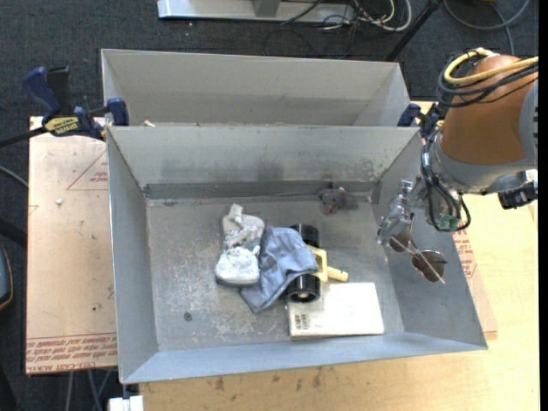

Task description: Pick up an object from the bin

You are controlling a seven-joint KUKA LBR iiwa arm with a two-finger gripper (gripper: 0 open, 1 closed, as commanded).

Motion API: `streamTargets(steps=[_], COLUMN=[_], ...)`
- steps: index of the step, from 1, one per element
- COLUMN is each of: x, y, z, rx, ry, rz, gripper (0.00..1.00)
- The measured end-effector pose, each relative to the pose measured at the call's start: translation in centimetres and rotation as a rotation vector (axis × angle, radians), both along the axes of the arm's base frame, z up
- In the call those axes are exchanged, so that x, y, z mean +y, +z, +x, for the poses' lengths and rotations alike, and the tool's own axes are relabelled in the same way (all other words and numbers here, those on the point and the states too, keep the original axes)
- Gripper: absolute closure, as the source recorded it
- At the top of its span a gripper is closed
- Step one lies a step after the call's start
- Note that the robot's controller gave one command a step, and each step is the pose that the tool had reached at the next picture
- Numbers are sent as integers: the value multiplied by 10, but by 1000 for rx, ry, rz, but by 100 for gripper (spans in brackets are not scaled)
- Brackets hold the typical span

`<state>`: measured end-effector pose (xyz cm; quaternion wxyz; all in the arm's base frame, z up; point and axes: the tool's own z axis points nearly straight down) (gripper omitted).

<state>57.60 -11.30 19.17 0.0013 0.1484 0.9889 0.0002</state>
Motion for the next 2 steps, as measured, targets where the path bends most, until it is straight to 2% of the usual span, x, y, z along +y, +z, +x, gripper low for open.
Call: streamTargets(steps=[2], x=[0], y=[0], z=[0], rx=[0], ry=[0], rz=[0], gripper=[100])
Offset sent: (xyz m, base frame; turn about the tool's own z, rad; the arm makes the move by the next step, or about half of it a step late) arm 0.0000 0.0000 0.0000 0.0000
